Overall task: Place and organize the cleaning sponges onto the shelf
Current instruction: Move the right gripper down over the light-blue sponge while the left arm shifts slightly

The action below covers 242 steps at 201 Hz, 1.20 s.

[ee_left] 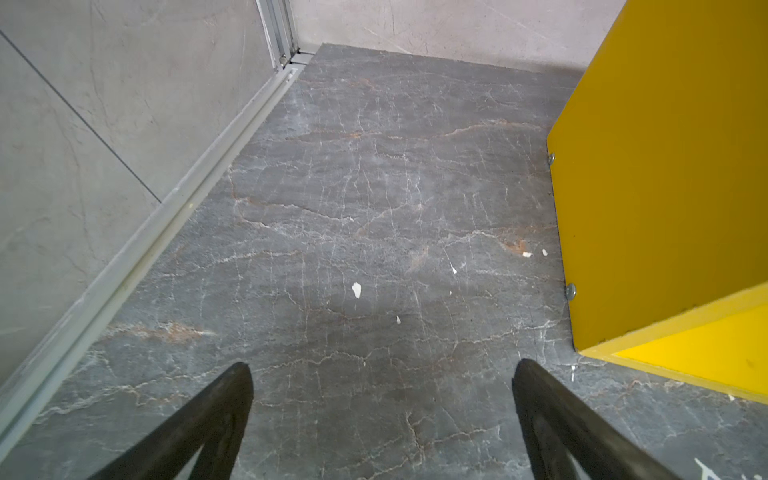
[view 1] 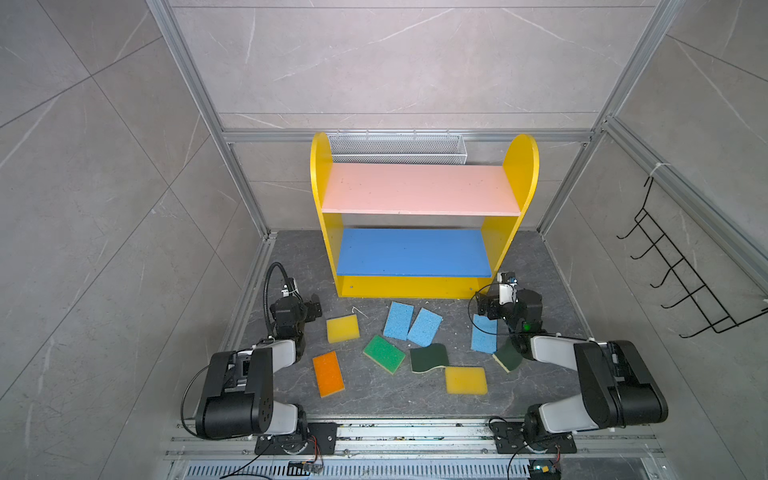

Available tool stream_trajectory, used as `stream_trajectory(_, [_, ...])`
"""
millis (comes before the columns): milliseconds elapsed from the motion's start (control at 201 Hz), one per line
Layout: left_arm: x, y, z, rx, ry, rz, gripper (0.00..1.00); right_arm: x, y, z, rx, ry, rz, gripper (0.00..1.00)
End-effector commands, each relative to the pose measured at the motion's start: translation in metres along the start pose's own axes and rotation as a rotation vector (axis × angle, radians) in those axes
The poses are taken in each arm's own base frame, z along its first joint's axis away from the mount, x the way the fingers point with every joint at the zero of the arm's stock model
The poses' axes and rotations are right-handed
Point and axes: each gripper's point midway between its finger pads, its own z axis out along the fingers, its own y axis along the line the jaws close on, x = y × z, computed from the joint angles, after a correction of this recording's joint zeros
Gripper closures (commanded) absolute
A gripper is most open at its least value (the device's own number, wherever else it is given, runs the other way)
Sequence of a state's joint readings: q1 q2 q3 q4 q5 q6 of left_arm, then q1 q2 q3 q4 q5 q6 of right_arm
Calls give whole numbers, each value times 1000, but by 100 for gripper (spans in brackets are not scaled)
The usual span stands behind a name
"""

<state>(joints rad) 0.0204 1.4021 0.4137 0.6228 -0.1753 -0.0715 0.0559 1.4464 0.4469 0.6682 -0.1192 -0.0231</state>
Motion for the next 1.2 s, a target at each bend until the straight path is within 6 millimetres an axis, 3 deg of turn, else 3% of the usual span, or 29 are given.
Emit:
stream_trajectory(0, [-19,-5,-9,-41,-10,66,1,-3,-2,-8,25,17,7,1])
stream_trajectory(90, [-27,-25,-18,-38,-12,158,1,-7,-9,-18,75,-13,30,1])
stream_trajectory(169, [-34,-30,-25,-72,-2,202,0,-11,-11,-28,98,-10,39,1])
stream_trajectory(299, [-45,-29,-38,-73,0,148,0,-20,-11,-43,129,1,50,2])
stream_trajectory(523, [-63,-50,-56,14,-26,58,0,-27,-10,-74,221,-21,168,3])
stream_trajectory(622, [-68,-44,-64,-47,-30,15,0,-28,-2,-85,213,21,172,5])
stream_trajectory(782, [-62,-30,-78,-110,5,-97,0,-22,-3,-98,275,151,221,7])
stream_trajectory(951, [-49,-41,-87,-44,83,-155,0,-20,5,-108,266,193,294,7])
stream_trajectory(1200, [-37,-42,-103,-23,119,-176,0,-12,28,-111,221,288,365,8])
